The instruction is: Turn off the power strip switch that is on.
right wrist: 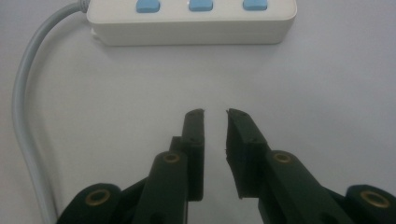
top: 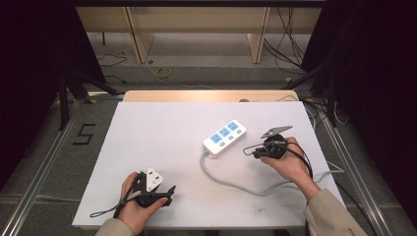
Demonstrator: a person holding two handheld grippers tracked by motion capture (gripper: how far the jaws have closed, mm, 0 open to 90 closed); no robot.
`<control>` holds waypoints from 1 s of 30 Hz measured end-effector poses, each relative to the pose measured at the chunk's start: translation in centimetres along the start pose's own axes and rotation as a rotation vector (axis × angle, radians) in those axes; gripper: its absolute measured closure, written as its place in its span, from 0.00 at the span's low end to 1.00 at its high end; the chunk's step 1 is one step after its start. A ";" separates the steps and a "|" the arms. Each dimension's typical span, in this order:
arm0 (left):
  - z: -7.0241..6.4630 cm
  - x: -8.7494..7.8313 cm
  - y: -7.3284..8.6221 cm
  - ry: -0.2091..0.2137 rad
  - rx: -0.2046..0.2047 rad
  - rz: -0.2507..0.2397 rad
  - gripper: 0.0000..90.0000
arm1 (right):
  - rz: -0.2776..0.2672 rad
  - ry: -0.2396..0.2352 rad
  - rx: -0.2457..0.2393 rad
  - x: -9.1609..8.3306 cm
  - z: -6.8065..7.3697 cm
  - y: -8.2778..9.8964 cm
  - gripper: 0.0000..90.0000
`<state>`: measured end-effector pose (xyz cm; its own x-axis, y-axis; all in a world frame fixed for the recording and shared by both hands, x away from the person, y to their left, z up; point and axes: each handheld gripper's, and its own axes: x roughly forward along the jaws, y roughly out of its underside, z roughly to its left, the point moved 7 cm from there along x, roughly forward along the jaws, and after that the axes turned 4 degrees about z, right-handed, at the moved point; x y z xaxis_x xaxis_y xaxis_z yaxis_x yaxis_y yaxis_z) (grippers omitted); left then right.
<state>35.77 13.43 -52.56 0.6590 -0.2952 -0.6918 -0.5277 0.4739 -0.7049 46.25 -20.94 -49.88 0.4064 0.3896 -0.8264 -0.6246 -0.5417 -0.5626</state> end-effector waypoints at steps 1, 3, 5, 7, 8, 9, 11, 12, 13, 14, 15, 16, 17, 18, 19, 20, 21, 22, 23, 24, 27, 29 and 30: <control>0.0 0.0 0.0 0.000 -0.003 0.000 0.20 | -0.002 -0.001 0.004 -0.1 0.1 0.3 0.84; 0.0 0.0 0.0 0.000 -0.002 0.002 0.20 | -0.009 -0.007 0.008 -0.3 0.2 0.8 0.83; 0.0 0.0 0.0 0.001 -0.001 0.003 0.20 | -0.022 -0.011 0.005 -0.5 0.3 1.2 0.81; 0.0 0.0 0.0 -0.001 -0.002 0.004 0.20 | -0.042 -0.006 -0.002 -0.8 0.4 1.4 0.79; 0.0 0.0 0.1 0.000 -0.002 0.005 0.20 | -0.053 -0.008 0.001 -0.9 0.5 1.5 0.79; 0.0 0.1 0.1 -0.001 -0.003 0.006 0.20 | -0.060 -0.007 0.001 -1.1 0.6 1.6 0.78; 0.0 0.1 0.1 -0.001 -0.003 0.007 0.20 | -0.073 -0.005 -0.001 -1.3 0.7 1.9 0.76; 0.0 0.1 0.1 -0.002 -0.004 0.007 0.20 | -0.076 -0.003 -0.002 -1.4 0.7 2.0 0.75; 0.0 0.1 0.1 -0.002 -0.004 0.007 0.20 | -0.081 -0.007 -0.004 -1.5 0.8 2.2 0.74; 0.0 0.1 0.1 -0.002 -0.003 0.007 0.20 | -0.086 -0.008 -0.008 -1.6 0.9 2.3 0.74; 0.0 0.0 0.1 -0.003 -0.003 0.007 0.20 | -0.093 -0.007 -0.010 -1.7 1.0 2.4 0.73; 0.1 0.0 0.1 -0.001 -0.005 0.007 0.20 | -0.096 -0.008 -0.011 -1.8 1.1 2.6 0.73; 0.1 0.0 0.1 -0.001 -0.003 0.008 0.20 | -0.099 -0.009 -0.014 -1.8 1.1 2.7 0.72; 0.1 0.0 0.2 -0.002 -0.005 0.008 0.20 | -0.105 -0.012 -0.015 -1.9 1.2 2.9 0.72; 0.2 0.0 0.2 -0.003 -0.005 0.009 0.20 | -0.110 -0.015 -0.015 -1.9 1.4 3.1 0.71; 0.2 0.0 0.2 -0.003 -0.007 0.009 0.20 | -0.115 -0.013 -0.018 -2.0 1.5 3.4 0.70; 0.2 0.0 0.2 -0.003 -0.008 0.008 0.20 | -0.119 -0.015 -0.021 -2.1 1.6 3.6 0.69; 0.2 0.0 0.2 -0.003 -0.013 0.008 0.20 | -0.128 -0.018 -0.023 -2.2 1.7 3.8 0.68; 0.2 0.0 0.3 -0.003 -0.010 0.011 0.20 | -0.132 -0.025 -0.022 -2.3 1.8 4.1 0.67; 0.3 0.0 0.3 -0.004 -0.010 0.012 0.20 | -0.136 -0.031 -0.021 -2.3 2.0 4.3 0.66; 0.3 0.0 0.3 -0.004 -0.013 0.012 0.20 | -0.152 -0.038 -0.015 -2.6 2.4 5.2 0.62; 0.4 0.1 0.3 -0.007 -0.013 0.011 0.20 | -0.170 -0.041 -0.007 -2.8 2.7 5.7 0.60; 0.4 0.1 0.3 -0.007 -0.016 0.010 0.20 | -0.177 -0.045 -0.004 -2.9 2.9 6.0 0.59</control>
<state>35.91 13.83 -52.80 0.6572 -0.2848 -0.6978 -0.5426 0.4638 -0.7004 39.41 -23.15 -50.76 0.4798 0.5122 -0.7124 -0.5428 -0.4646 -0.6997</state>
